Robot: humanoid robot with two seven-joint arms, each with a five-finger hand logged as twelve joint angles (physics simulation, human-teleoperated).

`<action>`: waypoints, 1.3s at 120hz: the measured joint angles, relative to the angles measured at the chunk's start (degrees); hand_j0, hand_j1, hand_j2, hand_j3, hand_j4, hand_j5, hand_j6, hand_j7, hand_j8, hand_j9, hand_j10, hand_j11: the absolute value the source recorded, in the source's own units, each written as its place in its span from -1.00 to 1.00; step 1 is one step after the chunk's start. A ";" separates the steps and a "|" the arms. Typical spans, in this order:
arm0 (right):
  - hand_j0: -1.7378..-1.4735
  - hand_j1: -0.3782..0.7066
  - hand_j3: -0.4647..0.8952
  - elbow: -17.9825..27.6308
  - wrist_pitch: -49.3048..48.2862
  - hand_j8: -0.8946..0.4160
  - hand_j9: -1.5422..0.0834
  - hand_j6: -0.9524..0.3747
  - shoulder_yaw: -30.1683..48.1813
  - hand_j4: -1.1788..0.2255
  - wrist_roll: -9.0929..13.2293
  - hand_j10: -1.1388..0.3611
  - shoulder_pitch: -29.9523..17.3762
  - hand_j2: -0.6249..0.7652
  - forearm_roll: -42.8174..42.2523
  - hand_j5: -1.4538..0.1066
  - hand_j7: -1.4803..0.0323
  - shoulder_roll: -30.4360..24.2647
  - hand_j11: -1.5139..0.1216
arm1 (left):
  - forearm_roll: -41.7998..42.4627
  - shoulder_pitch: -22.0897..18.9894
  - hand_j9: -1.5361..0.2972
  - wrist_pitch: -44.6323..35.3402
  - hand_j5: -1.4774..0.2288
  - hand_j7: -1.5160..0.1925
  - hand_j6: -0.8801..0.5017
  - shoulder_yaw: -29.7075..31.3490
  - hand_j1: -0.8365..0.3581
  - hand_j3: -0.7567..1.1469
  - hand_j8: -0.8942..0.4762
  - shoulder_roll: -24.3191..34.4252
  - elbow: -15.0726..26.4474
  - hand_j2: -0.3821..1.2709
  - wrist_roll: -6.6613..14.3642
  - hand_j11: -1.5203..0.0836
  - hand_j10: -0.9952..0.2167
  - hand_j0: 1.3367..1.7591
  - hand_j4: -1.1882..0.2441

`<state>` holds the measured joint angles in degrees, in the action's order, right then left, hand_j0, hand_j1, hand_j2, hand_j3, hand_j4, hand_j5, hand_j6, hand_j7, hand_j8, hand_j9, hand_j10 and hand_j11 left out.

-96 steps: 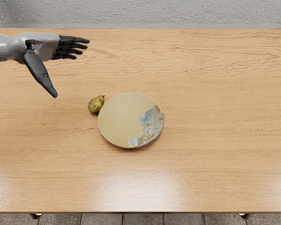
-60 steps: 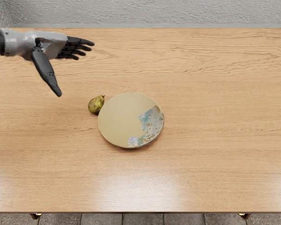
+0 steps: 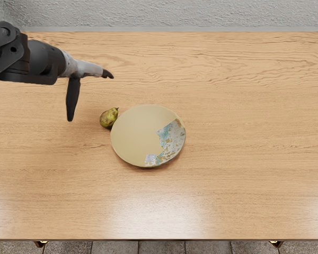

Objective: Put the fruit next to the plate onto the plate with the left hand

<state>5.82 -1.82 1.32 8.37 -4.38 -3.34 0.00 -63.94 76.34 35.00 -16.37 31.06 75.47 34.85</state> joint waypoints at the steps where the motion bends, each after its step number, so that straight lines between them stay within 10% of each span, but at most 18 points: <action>1: -0.40 -0.95 -0.32 0.01 0.00 0.36 0.90 0.43 0.00 0.68 0.01 0.52 0.00 -0.10 0.00 0.86 0.96 0.00 0.85 | -0.43 -0.02 0.65 0.00 0.70 0.74 0.24 0.02 0.95 -0.20 0.27 -0.34 0.04 -0.53 0.01 0.86 0.61 0.52 0.63; 156: -0.40 -0.95 -0.32 0.01 -0.01 0.36 0.90 0.43 -0.08 0.68 -0.01 0.52 -0.01 -0.10 0.00 0.86 0.96 0.00 0.85 | -11.72 -5.50 0.38 -11.89 0.41 0.45 -0.04 8.70 0.56 -0.20 -0.01 -9.54 -6.68 -0.48 -4.45 0.55 0.29 0.52 0.36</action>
<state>5.83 -1.83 1.24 8.36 -4.39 -3.34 0.00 -75.66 70.84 23.11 -7.67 21.52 68.79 30.41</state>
